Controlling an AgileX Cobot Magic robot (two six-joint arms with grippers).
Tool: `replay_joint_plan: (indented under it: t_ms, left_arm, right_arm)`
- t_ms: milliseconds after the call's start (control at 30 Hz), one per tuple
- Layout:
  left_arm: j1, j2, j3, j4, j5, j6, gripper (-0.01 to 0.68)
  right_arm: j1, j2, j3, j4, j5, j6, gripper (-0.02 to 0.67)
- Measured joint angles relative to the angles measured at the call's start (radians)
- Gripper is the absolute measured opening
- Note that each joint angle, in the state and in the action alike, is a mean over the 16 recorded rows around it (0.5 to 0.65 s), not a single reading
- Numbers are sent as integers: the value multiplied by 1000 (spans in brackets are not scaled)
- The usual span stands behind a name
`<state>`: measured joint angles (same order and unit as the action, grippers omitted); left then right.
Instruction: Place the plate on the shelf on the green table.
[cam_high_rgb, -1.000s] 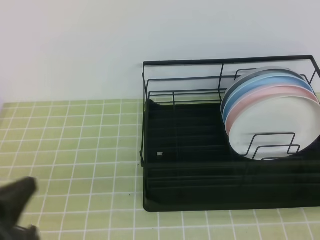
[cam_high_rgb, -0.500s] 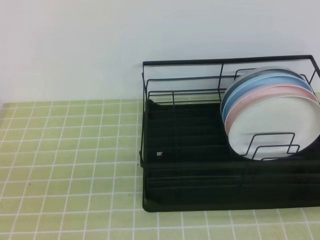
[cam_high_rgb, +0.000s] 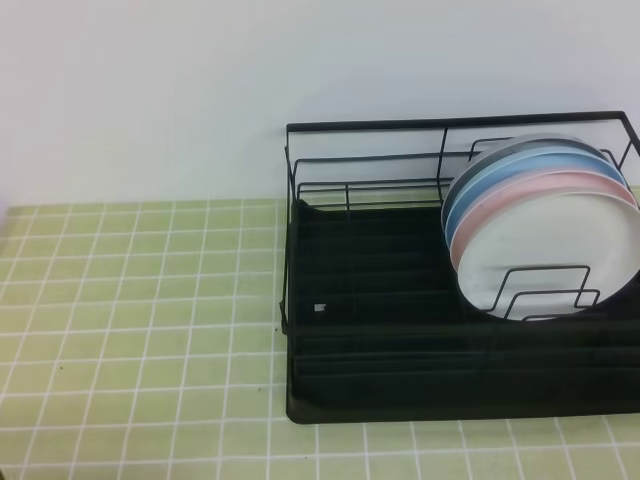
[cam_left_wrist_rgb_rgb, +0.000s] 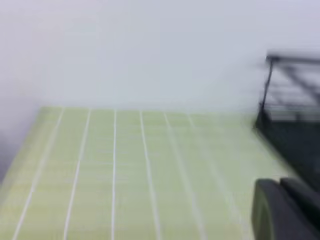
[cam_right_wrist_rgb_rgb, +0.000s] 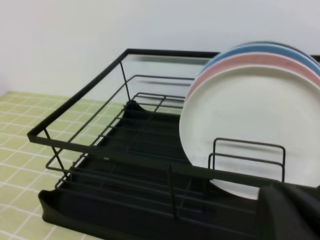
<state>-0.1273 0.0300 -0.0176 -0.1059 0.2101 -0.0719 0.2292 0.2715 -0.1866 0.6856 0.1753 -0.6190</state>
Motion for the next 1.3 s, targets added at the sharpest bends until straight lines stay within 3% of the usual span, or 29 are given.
replay_joint_plan:
  t_ms: [300,633,1300]
  left_arm:
    - [12,-42,18,46,127,-24,-2]
    - [68,-42,18,46,121,-24,-2]
    - [91,-42,18,48,117,-24,-2]
  right_arm:
    - [0,-1,0,0,13,0,-2]
    - [-5,-7,0,0,25,0,-2]
    - [-196,-213,0,0,68,-1,-2]
